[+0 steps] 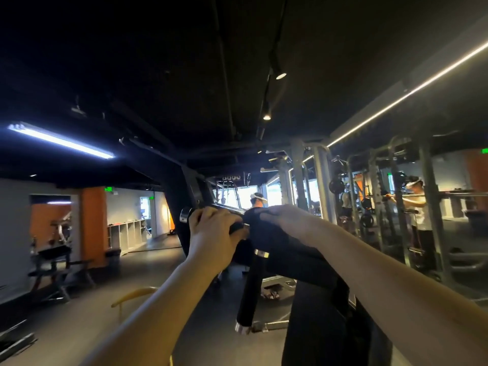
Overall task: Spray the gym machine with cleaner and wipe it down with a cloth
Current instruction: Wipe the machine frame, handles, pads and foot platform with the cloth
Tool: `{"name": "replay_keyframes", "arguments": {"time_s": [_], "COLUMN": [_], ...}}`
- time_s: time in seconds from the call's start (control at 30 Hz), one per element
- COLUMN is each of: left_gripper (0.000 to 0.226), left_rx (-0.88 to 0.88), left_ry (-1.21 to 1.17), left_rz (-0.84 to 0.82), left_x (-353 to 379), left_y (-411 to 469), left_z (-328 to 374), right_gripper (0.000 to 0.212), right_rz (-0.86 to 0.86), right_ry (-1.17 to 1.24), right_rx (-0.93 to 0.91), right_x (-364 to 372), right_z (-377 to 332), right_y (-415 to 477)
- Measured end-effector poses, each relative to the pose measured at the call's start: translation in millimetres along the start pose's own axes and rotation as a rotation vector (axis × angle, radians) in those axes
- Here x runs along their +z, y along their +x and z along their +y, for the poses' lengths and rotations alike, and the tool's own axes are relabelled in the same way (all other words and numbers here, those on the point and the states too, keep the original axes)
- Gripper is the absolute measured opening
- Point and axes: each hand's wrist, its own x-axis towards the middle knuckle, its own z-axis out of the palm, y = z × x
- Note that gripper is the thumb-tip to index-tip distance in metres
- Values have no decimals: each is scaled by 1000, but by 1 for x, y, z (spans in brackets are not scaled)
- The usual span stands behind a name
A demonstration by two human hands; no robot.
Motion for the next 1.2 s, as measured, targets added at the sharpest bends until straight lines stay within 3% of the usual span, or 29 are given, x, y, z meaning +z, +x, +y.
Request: {"name": "replay_keyframes", "arguments": {"time_s": [0.1, 0.27, 0.4, 0.5, 0.63, 0.73, 0.87, 0.97, 1.1, 1.2], "left_gripper": [35, 32, 33, 34, 35, 38, 37, 40, 35, 26], "left_rx": [2, 0, -19, -28, -26, -3, 51, -7, -67, -146], "left_ry": [-5, -16, -53, -61, -44, 9, 52, 97, -27, -367], "left_rz": [21, 37, 38, 24, 11, -24, -10, 57, 184, 161], "left_x": [1, 4, 6, 4, 0, -5, -15, -24, -34, -35], "left_y": [-3, -6, -7, -7, -7, -5, -5, -9, -9, -3], "left_z": [2, 3, 3, 4, 8, 6, -3, -29, -71, -94], "right_gripper": [34, 27, 21, 19, 15, 17, 16, 18, 19, 30], "right_rz": [-34, -8, 237, 281, 300, 243, 215, 216, 285, 322], "right_ry": [-16, 261, 569, 625, 519, 521, 251, 79, 8, 0], "right_rx": [-12, -48, -62, 79, 176, 48, -101, -196, -267, -292], "right_x": [3, 0, 20, 25, 18, 12, 0, 8, 37, 73], "right_z": [-2, 14, 28, 24, 18, 16, -9, -37, -73, -101], "right_y": [14, -17, -49, -42, -34, -45, -47, -32, -10, 6]}}
